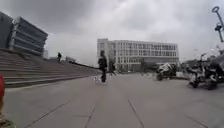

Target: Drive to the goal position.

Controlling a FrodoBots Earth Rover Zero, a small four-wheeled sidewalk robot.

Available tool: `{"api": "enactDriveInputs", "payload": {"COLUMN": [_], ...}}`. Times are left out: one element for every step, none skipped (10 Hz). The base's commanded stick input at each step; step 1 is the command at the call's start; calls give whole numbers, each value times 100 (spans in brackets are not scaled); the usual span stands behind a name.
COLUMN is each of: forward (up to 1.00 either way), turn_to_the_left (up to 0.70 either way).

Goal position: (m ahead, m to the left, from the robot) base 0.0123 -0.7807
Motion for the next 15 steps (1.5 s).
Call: {"api": "enactDriveInputs", "payload": {"forward": [70, 70, 70, 70, 70, 70, 70, 70, 70, 70, 70, 70, 70, 70, 70], "turn_to_the_left": [0, 0, 0, 0, 0, 0, 0, 0, 0, 0, 0, 0, 0, 0, 0]}}
